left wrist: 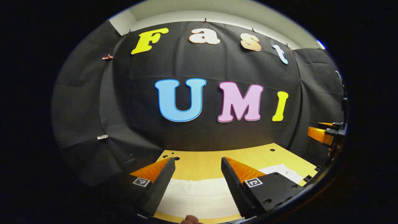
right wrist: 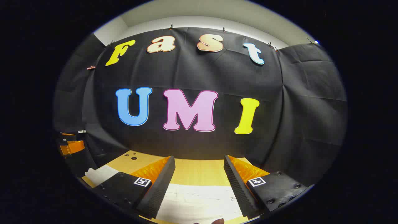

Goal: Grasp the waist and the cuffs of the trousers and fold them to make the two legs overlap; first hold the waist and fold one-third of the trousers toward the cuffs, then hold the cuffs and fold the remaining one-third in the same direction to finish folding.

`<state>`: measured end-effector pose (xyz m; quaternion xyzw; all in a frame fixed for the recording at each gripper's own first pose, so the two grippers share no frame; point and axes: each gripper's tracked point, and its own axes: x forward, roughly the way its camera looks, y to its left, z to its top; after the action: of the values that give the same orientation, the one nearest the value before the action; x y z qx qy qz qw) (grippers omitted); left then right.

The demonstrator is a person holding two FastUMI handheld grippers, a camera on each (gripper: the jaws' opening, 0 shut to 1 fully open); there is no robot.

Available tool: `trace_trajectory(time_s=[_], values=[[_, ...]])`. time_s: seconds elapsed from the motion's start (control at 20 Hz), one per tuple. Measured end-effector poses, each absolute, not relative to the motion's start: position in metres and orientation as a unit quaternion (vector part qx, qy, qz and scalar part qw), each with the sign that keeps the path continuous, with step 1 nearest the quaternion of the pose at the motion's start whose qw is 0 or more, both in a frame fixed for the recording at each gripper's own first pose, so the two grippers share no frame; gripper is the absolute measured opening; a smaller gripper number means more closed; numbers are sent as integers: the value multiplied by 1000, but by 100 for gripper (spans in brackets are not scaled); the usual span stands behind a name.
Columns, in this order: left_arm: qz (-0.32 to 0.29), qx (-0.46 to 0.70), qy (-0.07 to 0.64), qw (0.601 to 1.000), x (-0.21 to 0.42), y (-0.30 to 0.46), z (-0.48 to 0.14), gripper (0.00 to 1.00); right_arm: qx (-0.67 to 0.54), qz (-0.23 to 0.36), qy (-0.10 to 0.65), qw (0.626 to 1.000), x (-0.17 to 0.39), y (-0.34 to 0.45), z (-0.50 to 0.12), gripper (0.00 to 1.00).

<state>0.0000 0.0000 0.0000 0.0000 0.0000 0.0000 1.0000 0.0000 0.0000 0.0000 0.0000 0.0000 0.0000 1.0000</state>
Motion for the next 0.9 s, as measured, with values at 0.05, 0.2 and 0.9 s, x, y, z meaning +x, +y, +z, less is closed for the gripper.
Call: trace_trajectory(time_s=[0.05,0.2,0.9], values=[[0,-1,1,1000,0,1,0,94,-2,-1,0,1000,0,1,-1,97],[-2,-2,3,1000,2,2,-3,94,-5,-1,1,1000,1,4,-2,97],[-16,35,-3,999,6,10,-11,94,-13,-1,11,1000,8,8,-11,97]])
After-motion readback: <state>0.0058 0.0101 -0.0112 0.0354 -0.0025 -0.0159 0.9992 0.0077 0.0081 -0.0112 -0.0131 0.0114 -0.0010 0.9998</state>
